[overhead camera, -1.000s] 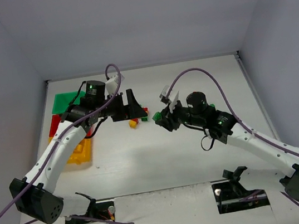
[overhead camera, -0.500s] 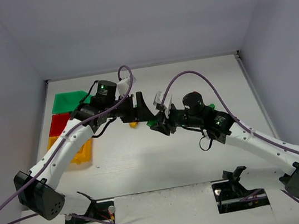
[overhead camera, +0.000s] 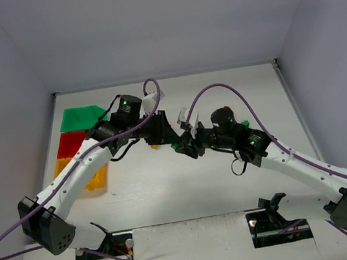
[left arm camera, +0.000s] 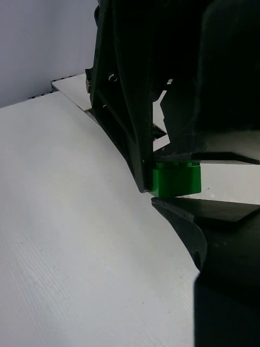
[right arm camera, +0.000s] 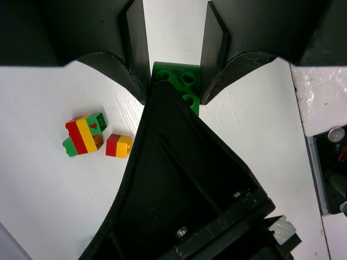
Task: Sort the legos into containers by color
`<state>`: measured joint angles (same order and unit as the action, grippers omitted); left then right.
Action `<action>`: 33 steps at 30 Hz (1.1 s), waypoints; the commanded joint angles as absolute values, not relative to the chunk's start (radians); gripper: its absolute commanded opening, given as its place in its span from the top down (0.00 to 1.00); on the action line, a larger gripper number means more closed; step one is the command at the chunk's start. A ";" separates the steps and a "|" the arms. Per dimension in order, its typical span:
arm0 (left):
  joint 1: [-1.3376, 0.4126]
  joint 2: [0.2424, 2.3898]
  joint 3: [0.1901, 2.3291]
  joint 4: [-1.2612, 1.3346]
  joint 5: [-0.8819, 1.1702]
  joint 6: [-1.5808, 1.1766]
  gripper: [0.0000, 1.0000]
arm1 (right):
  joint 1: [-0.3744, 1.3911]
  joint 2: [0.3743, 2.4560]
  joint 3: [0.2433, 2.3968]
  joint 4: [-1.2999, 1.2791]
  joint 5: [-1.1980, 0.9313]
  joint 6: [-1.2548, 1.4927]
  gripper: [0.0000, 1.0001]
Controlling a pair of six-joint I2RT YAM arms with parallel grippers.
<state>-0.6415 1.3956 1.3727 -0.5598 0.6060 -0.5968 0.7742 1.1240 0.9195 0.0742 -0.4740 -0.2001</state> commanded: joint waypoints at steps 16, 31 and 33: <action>-0.468 1.437 1.445 -0.624 0.321 -0.459 1.00 | 0.710 1.127 0.937 0.054 -0.281 -0.106 0.00; 0.021 1.750 1.666 -0.492 -0.015 -0.440 1.00 | 0.574 1.097 0.841 0.005 0.027 0.149 0.03; 0.044 1.821 1.706 -0.494 -0.023 -0.439 1.00 | 0.568 1.101 0.841 -0.027 0.060 0.178 0.03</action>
